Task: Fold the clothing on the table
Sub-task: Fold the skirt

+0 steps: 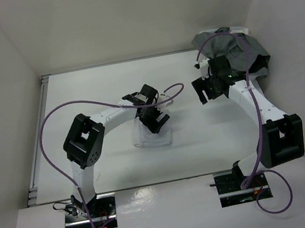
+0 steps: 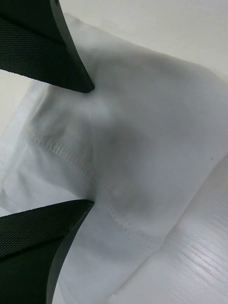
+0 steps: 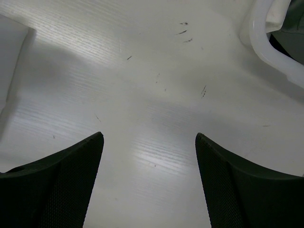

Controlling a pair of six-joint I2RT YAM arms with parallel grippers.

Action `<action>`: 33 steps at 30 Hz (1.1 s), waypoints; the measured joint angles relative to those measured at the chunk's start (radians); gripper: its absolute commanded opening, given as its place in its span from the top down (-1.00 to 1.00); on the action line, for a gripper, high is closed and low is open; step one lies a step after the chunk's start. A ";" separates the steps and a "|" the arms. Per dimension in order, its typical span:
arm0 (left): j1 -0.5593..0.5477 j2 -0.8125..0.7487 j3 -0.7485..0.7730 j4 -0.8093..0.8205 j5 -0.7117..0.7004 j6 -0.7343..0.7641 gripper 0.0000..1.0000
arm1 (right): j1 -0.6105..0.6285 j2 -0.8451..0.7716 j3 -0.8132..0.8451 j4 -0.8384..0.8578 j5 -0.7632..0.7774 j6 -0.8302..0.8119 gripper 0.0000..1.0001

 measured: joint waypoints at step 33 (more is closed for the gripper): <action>1.120 -0.760 -0.444 -0.051 0.171 -0.117 -0.99 | -0.388 -0.372 -0.219 0.065 0.034 0.103 -0.96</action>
